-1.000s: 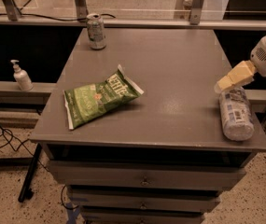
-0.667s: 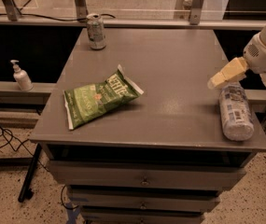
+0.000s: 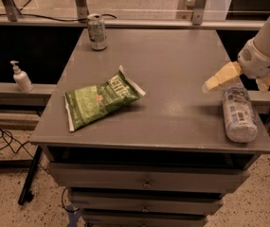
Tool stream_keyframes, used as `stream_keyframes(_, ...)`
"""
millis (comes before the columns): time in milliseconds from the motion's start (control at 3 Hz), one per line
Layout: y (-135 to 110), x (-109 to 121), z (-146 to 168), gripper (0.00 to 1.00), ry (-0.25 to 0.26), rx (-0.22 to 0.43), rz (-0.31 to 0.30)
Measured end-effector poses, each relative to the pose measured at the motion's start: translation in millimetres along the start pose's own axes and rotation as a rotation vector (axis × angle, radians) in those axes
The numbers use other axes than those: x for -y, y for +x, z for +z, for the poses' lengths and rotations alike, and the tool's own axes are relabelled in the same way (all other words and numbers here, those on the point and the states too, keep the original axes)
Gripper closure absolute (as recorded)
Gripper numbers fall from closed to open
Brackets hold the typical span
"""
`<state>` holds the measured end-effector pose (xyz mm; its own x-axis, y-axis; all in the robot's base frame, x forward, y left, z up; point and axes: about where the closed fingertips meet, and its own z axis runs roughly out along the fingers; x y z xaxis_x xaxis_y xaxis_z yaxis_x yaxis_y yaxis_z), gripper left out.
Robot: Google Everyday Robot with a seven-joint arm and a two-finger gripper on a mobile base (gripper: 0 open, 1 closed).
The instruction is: Place blue plastic bottle upright
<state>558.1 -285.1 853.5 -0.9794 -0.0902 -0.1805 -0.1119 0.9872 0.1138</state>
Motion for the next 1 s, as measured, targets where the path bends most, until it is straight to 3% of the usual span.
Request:
stream_keyframes(333, 5, -8, 5, 0.18, 0.006, -0.007, 0.013)
stream_keyframes(1000, 13, -4, -8, 0.64, 0.028, 0.028, 0.030)
